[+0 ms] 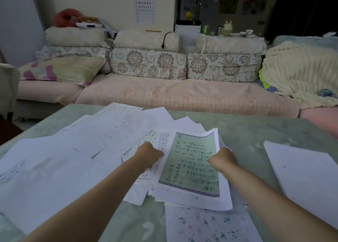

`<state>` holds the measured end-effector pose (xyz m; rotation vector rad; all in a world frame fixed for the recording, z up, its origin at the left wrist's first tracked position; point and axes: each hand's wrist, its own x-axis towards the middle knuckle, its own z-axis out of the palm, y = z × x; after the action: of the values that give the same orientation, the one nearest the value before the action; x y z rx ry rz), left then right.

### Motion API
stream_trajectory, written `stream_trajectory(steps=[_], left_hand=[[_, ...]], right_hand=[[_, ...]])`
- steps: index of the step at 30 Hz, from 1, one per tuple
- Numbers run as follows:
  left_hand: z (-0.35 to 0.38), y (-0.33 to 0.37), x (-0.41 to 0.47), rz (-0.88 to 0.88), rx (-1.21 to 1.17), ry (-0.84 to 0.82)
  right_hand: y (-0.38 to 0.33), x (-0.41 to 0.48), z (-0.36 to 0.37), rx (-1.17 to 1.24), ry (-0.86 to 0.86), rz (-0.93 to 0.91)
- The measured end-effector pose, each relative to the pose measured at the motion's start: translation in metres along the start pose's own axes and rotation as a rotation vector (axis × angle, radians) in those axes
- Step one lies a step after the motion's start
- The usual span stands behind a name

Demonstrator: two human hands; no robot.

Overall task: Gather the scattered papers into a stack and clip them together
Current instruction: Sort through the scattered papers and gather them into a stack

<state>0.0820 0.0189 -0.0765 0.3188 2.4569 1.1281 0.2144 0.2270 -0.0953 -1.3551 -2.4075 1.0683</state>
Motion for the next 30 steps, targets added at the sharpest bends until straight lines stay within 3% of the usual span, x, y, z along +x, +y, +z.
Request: stream_trajectory(steps=[2,7,13,19,21,24,25,30], left_hand=[[0.004,0.002,0.005,-0.06,-0.144,-0.031],[0.006,0.003,0.005,-0.073,-0.232,-0.132],[0.004,0.003,0.0,0.08,-0.228,-0.201],[-0.004,0.003,-0.004,0.154,-0.484,-0.443],[-0.005,0.001,-0.005,0.174,-0.269,-0.276],[-0.01,-0.015,-0.002,0.209,0.466,0.182],[-0.012,-0.021,-0.002,0.17,0.603,0.259],[-0.014,-0.021,0.007,-0.043,0.53,0.212]], right_hand=[[0.0,0.003,0.005,-0.006,-0.006,-0.016],[0.004,0.005,0.006,0.009,-0.036,-0.028],[0.003,0.007,-0.006,0.223,-0.125,-0.028],[0.004,0.006,-0.024,0.426,-0.26,-0.01],[0.009,0.005,-0.027,0.401,-0.249,0.034],[0.018,0.005,-0.028,0.298,-0.156,0.051],[0.019,0.004,-0.029,0.26,-0.122,0.05],[0.019,0.007,-0.022,0.2,-0.091,0.06]])
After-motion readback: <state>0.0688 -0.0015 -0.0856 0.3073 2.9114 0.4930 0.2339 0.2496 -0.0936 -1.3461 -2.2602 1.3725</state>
